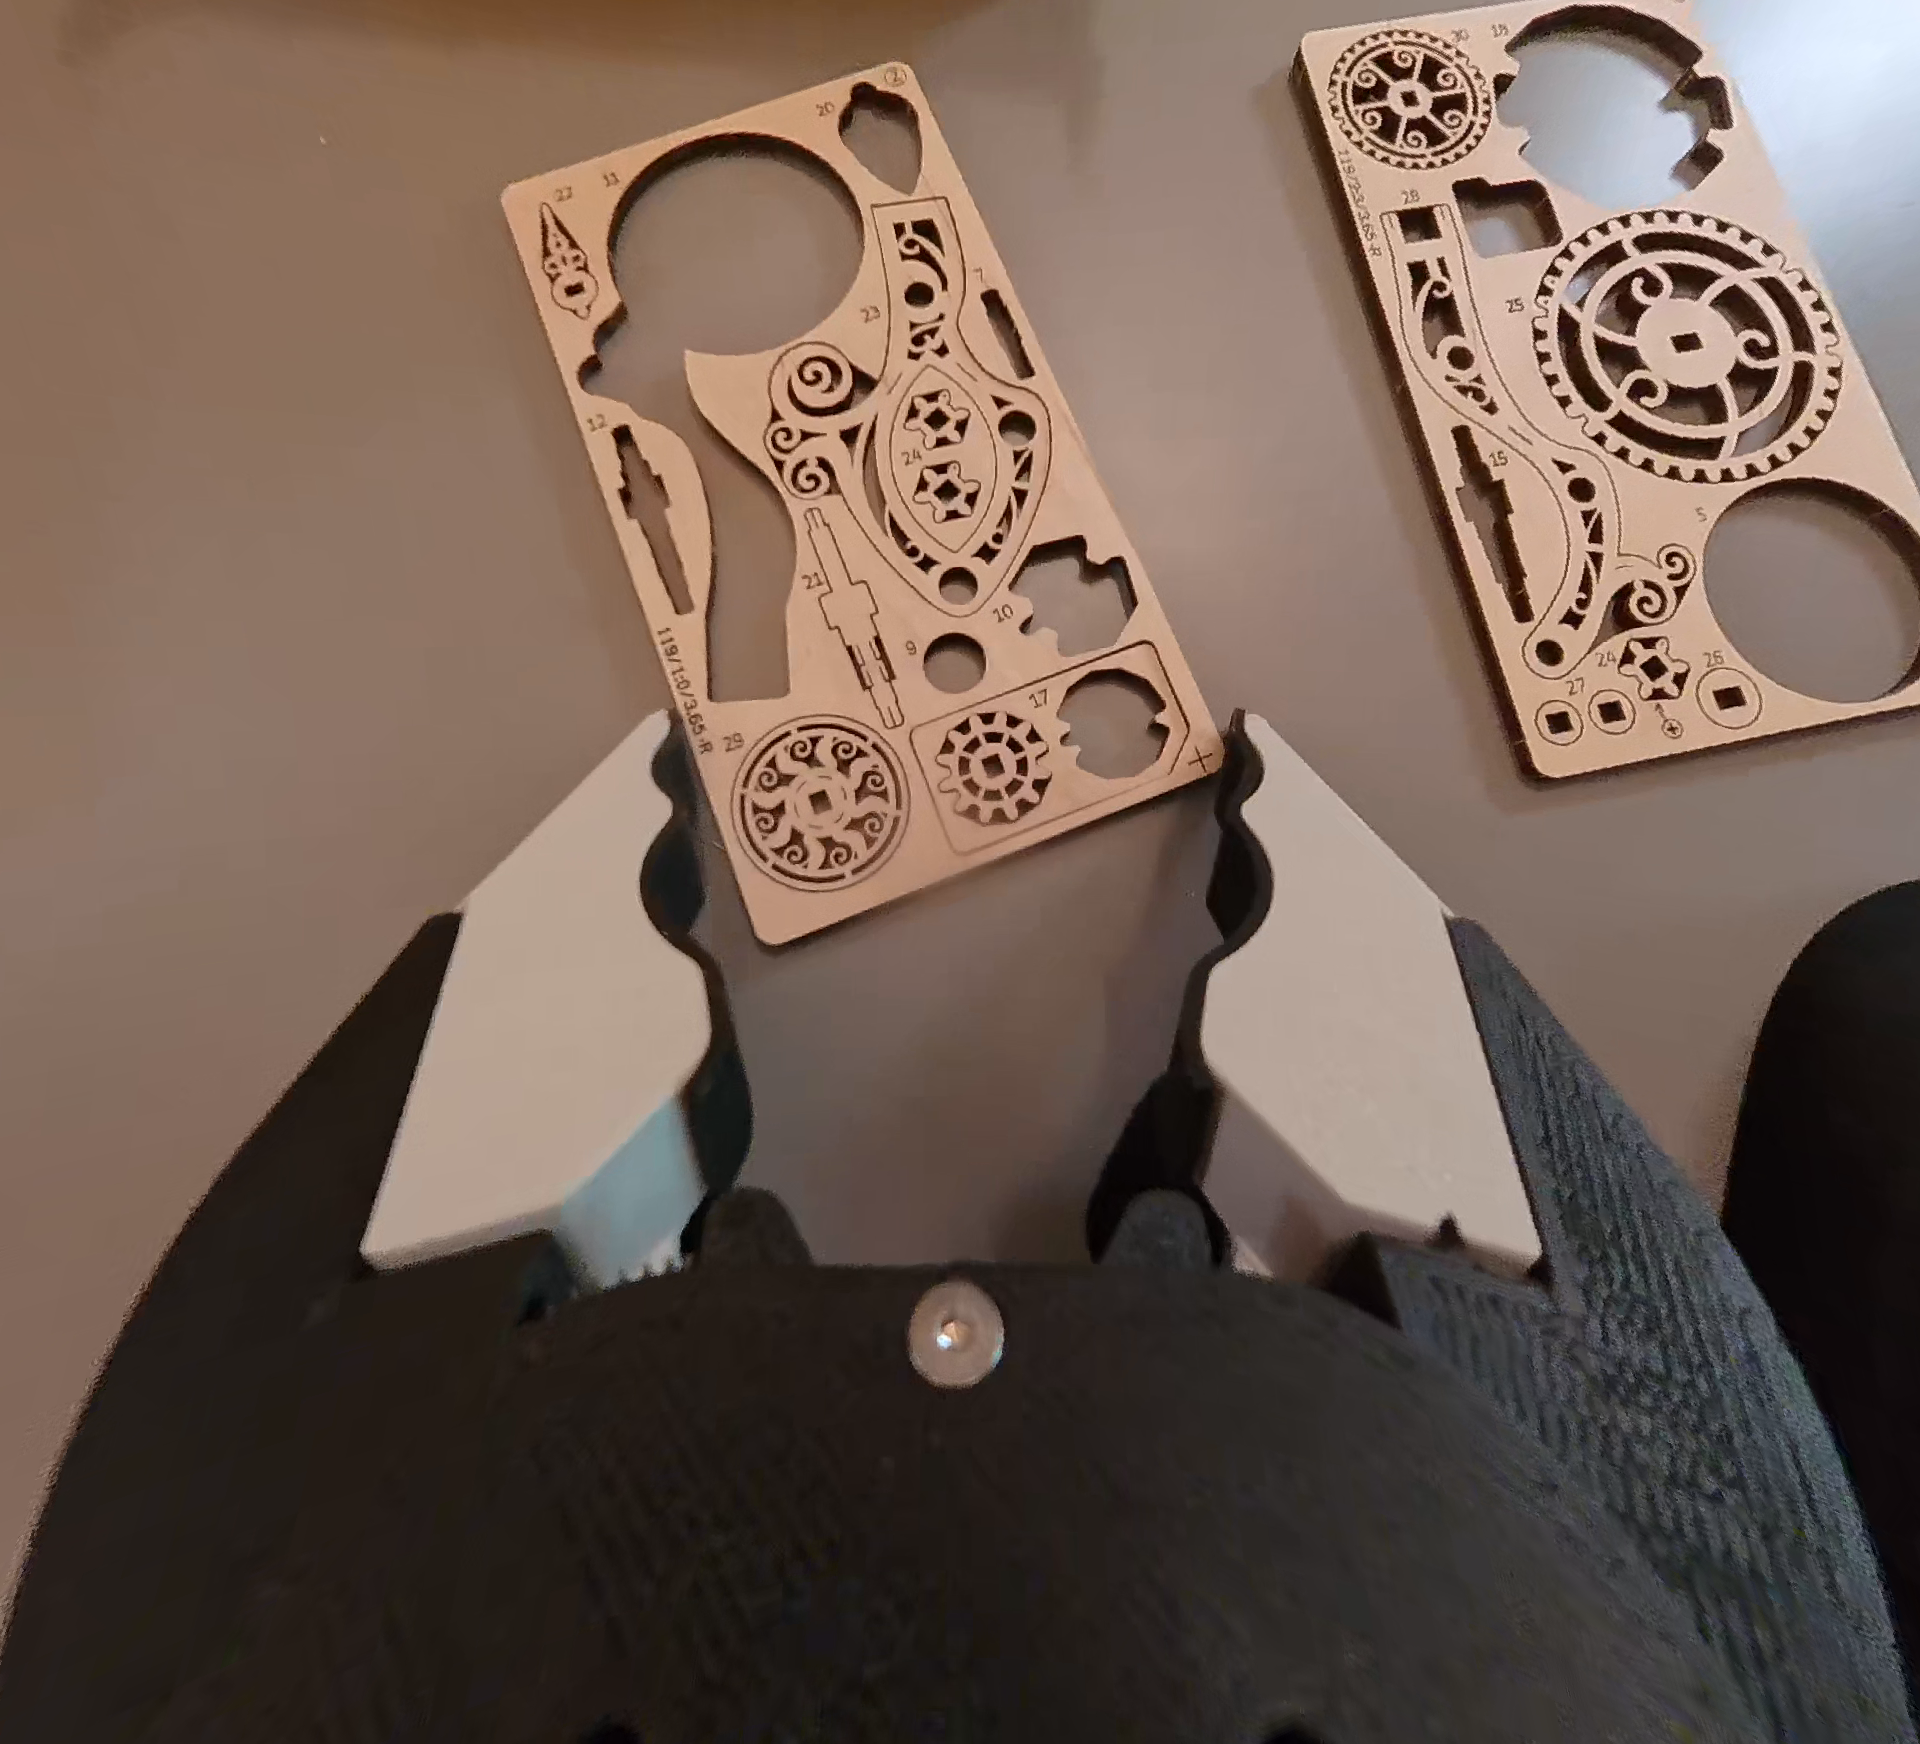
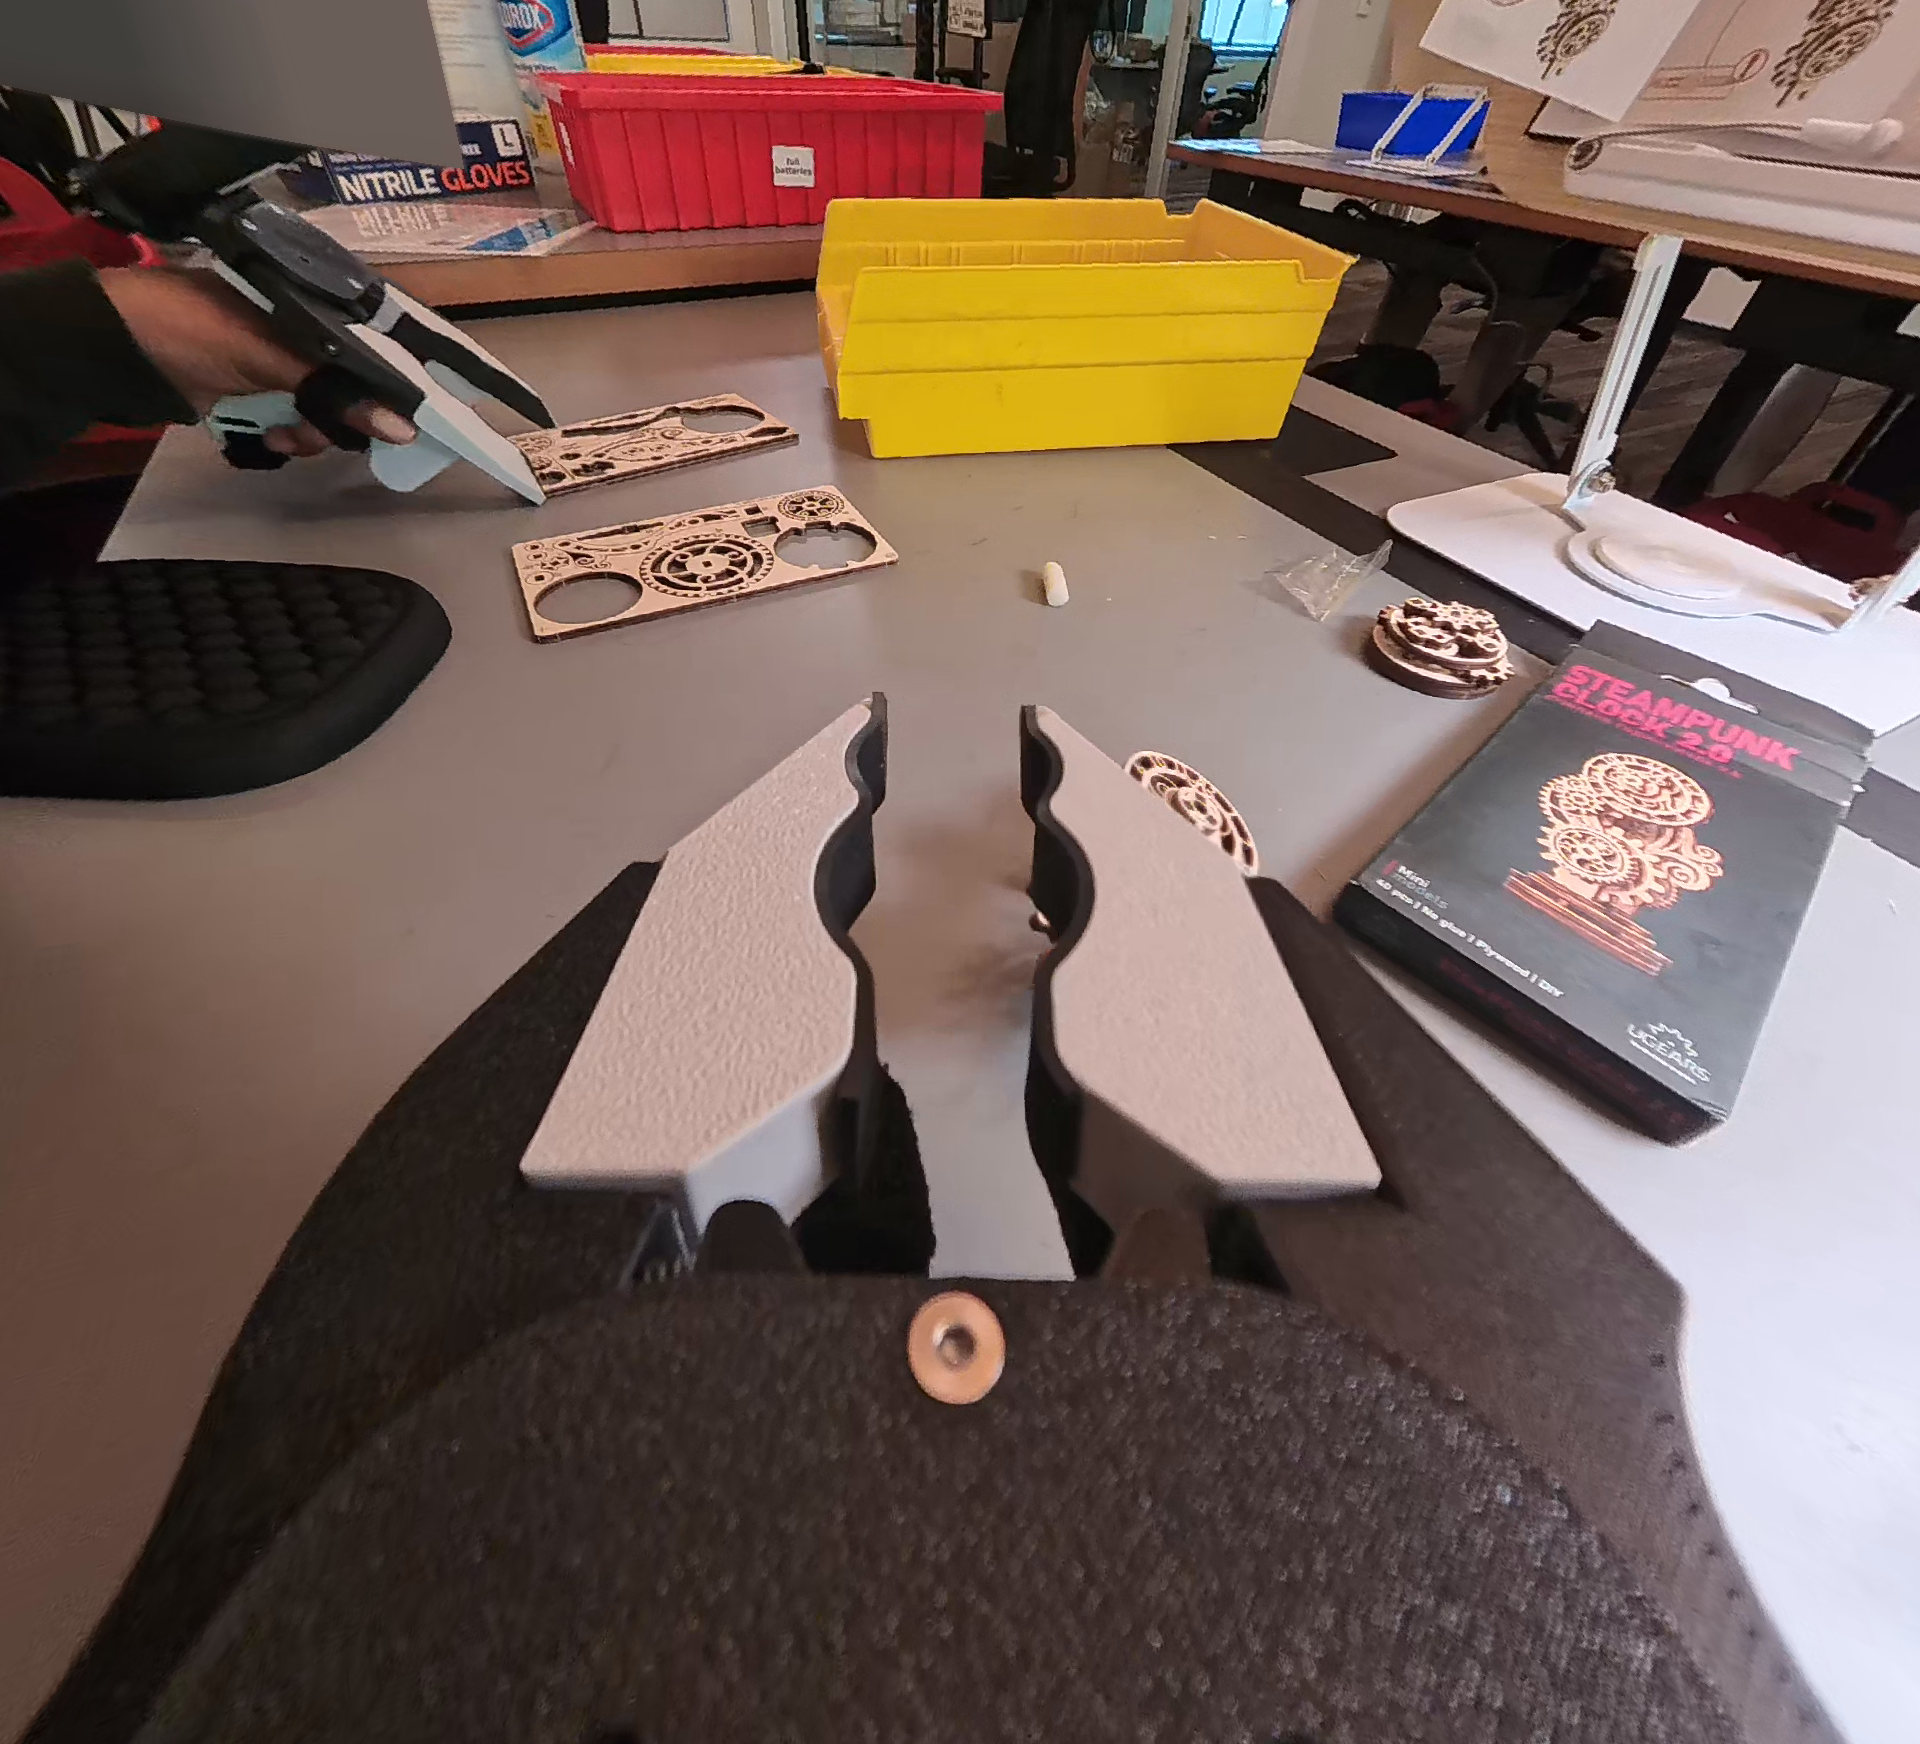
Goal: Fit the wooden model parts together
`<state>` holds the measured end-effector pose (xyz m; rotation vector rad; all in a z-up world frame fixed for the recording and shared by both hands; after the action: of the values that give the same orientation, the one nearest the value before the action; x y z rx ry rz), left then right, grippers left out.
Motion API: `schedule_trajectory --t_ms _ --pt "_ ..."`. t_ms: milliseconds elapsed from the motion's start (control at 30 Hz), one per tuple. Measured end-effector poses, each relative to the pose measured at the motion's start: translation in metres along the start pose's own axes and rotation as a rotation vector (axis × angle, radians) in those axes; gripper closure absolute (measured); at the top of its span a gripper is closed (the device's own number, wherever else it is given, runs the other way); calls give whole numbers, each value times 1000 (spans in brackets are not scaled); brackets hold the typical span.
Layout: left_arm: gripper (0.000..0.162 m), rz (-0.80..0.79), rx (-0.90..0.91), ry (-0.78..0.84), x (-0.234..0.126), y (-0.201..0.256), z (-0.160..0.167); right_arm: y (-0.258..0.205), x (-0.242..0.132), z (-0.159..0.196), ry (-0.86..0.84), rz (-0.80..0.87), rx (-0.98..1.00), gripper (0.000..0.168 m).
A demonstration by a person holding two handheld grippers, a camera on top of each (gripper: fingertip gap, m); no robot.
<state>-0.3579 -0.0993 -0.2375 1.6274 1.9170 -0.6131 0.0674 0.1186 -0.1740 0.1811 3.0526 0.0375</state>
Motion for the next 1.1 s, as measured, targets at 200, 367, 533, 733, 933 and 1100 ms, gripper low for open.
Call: schedule_trajectory --t_ms 200,367,533,733,933,1100 --pt "63 -86 142 152 -12 4 -8 -7 4 2 -13 -28 -5 144" --pt "63 -104 196 211 -23 11 -10 -20 15 7 -39 -80 5 144" --pt "63 -76 167 223 -21 11 -3 -30 24 11 -67 -110 -23 144" --pt "63 -31 130 201 -15 13 2 -32 26 11 -64 -118 7 144" --pt "63 23 80 151 -8 16 3 -39 34 13 -79 -147 12 144" --pt "63 32 149 281 -16 23 -11 -45 45 8 -63 -184 48 144"
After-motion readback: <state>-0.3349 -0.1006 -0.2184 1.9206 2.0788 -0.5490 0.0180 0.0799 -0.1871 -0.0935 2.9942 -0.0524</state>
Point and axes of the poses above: each gripper's, where its closed fingertips meet, x out along the fingers, z out of its underside, y = z × x across the jaws, the point moved 7 cm from there along -x, back along the fingers, and after that the axes turned 5 degrees about y, right-handed, at the moved point
